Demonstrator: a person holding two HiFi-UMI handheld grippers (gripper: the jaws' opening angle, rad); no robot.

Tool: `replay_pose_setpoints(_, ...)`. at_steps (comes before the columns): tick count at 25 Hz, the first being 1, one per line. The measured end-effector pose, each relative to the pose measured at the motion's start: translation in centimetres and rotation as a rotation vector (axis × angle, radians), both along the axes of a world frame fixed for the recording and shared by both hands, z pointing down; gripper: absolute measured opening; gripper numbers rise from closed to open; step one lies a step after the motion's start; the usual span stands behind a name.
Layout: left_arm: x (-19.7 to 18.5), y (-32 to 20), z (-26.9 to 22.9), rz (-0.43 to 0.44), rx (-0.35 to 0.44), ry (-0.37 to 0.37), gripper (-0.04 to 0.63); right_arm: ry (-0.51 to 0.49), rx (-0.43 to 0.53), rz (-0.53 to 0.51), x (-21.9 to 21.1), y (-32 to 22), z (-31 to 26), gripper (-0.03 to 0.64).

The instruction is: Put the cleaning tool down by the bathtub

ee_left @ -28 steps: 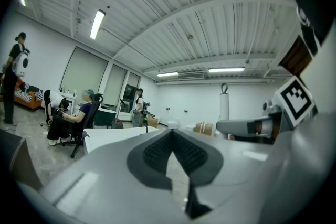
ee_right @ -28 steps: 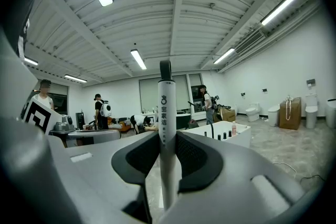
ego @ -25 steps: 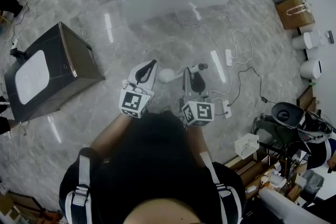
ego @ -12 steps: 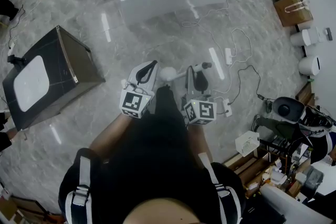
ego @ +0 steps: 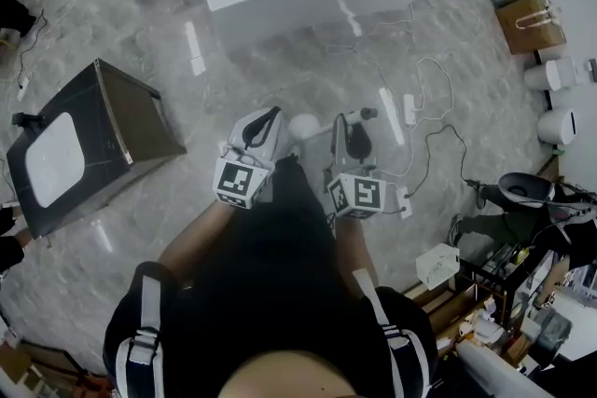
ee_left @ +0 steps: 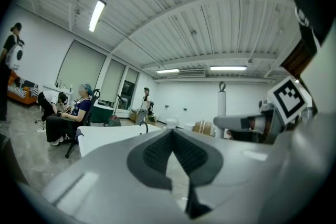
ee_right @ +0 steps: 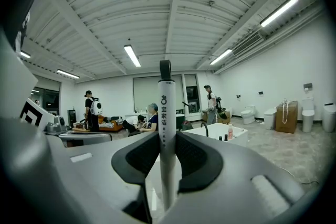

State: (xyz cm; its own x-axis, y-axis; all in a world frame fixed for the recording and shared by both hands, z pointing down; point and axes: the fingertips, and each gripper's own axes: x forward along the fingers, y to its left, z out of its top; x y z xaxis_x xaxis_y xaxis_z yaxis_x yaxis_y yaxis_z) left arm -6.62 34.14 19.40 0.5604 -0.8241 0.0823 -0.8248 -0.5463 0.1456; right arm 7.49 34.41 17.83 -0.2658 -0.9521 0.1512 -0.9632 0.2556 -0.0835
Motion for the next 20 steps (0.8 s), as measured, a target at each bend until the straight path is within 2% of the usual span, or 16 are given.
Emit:
replay_pose_setpoints(8,5.6,-6.6,0.4,-0.016,-0.008,-0.007,0.009,-0.005,-0.02,-0.046,4.3,-6.9,1.2,0.098)
replay_pose_setpoints(20,11.3,-13.5,1.1,-0.075,-0.015,-0.014,0.009,-0.042,-0.016,-0.079,10.3,-14.4,2.6,0.098)
